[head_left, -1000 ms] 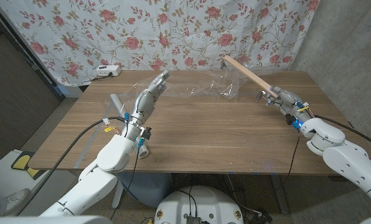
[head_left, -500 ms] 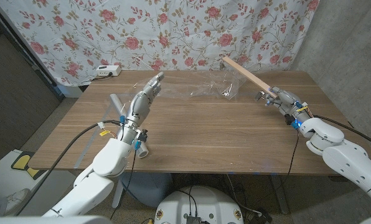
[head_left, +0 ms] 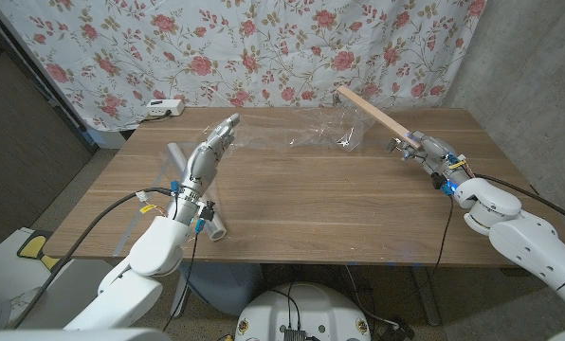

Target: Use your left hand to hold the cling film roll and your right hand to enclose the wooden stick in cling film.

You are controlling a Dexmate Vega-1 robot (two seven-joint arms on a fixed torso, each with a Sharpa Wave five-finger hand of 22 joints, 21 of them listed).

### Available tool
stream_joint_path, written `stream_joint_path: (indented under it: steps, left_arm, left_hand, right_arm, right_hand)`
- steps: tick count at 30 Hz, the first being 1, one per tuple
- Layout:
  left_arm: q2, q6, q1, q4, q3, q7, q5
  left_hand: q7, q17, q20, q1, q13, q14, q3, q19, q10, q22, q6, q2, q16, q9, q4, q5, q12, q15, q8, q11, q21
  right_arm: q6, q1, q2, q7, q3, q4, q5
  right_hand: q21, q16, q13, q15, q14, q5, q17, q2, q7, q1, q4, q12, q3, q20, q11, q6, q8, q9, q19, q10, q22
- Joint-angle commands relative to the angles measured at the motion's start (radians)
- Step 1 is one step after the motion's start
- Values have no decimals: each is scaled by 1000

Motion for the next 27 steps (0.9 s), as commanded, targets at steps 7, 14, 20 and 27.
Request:
stream_joint_path:
  steps: [7, 14, 20, 27]
  left_arm:
    - [-52, -9, 67, -12, -86, 62, 69]
    - [-79, 25, 90, -30, -125, 105, 147]
    - [-91, 31, 102, -30, -157, 109, 153]
    - [-97, 11, 74, 18, -159, 64, 78]
  left_hand:
    - [-1, 1, -3, 15, 1, 87, 2, 84, 18, 1, 31, -15, 18, 0, -4, 3, 9, -18, 4, 35, 23]
    - [-1, 1, 0, 20, 2, 88, 1, 96, 32, 0, 32, -18, 11, 0, -4, 3, 13, -26, 2, 39, 20]
    - [-1, 1, 0, 19, 2, 102, -2, 101, 39, 0, 26, -23, 12, 0, -3, 2, 14, -18, -1, 49, 18]
    - [1, 2, -1, 17, 3, 112, -7, 109, 43, 0, 25, -31, 11, 0, -2, 1, 14, -20, -1, 63, 16]
  right_arm:
    - [-9, 8, 1, -15, -14, 0, -1]
    - [-9, 20, 7, -11, -24, 12, 0]
    - [-6, 33, 10, -7, -35, 21, -1]
    - [-4, 36, 10, -12, -35, 21, -1]
  right_hand:
    - [-1, -4, 41, -12, 9, 3, 2, 14, -110, 1, -166, 4, 293, -61, -74, 118, 5, 5, 9, 81, 3]
    - [-1, -4, 44, -13, 10, 3, 3, 14, -112, 0, -167, 4, 294, -61, -73, 117, 4, 4, 7, 81, 3]
    - [-1, -4, 41, -12, 10, 3, 4, 15, -110, -2, -166, 1, 295, -61, -75, 118, 4, 4, 8, 81, 3]
    - [-1, -5, 45, -12, 10, 2, 5, 15, -110, -3, -167, 3, 295, -60, -76, 118, 4, 4, 5, 83, 3]
